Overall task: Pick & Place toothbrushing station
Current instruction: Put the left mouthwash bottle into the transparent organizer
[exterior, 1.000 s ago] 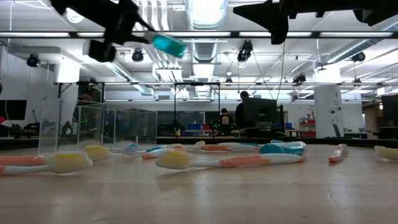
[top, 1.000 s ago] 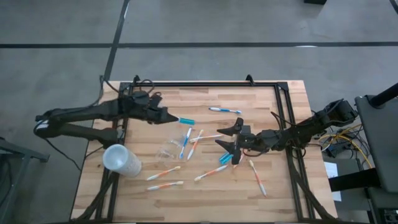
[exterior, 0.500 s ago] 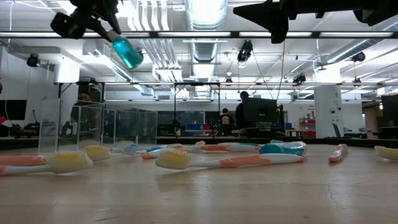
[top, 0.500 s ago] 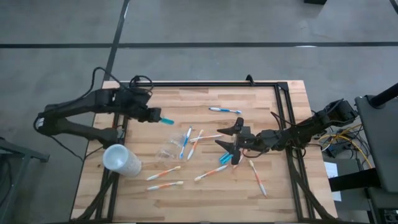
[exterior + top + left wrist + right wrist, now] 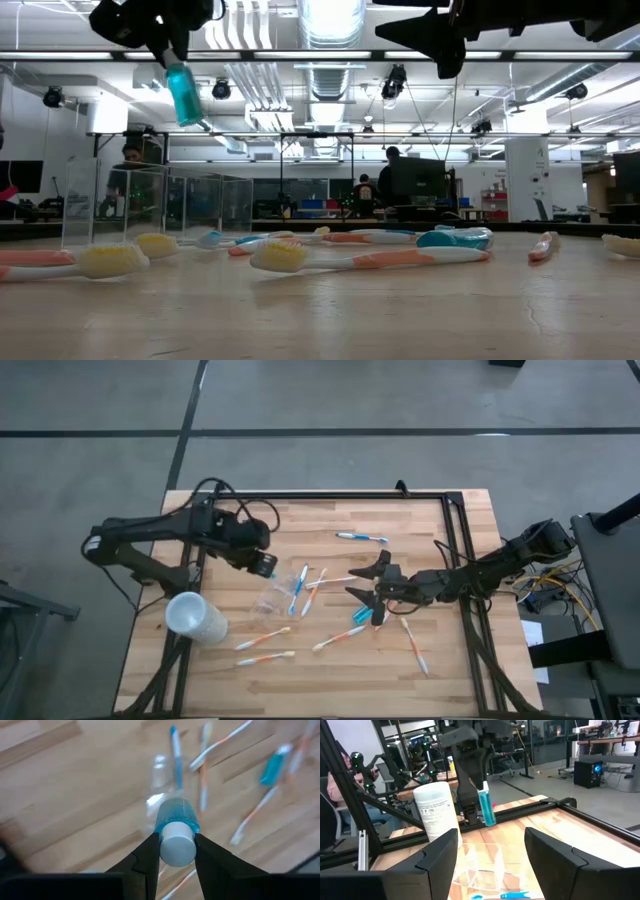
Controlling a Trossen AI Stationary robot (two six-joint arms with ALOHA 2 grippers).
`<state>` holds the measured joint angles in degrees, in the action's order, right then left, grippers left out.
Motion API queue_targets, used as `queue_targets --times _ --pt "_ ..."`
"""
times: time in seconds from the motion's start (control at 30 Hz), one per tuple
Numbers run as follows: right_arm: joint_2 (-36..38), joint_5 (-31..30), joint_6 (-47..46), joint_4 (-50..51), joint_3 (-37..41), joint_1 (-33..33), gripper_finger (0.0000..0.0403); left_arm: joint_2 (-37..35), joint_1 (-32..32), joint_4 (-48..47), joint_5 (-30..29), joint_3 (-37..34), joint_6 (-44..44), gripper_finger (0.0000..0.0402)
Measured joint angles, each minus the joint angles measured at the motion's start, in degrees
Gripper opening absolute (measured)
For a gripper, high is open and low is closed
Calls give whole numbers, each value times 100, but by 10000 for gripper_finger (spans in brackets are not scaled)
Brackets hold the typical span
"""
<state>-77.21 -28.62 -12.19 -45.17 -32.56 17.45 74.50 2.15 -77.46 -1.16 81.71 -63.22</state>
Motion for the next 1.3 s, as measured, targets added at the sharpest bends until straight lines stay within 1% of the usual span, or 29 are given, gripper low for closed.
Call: queue_targets --times 0.27,0.43,0.67,1.0,1.3 --pt "0 2 -4 1 0 0 224 552 -333 -159 -44 55 12 108" --pt "0 2 -6 2 0 0 224 783 -404 -103 -51 53 142 108" --pt "0 2 -7 25 0 0 224 976 -409 -61 -481 53 320 108" --pt "0 6 -96 178 0 0 224 1279 -408 -49 -479 49 576 108" --pt "0 7 -121 174 0 0 224 1357 -408 -9 -495 -7 713 108"
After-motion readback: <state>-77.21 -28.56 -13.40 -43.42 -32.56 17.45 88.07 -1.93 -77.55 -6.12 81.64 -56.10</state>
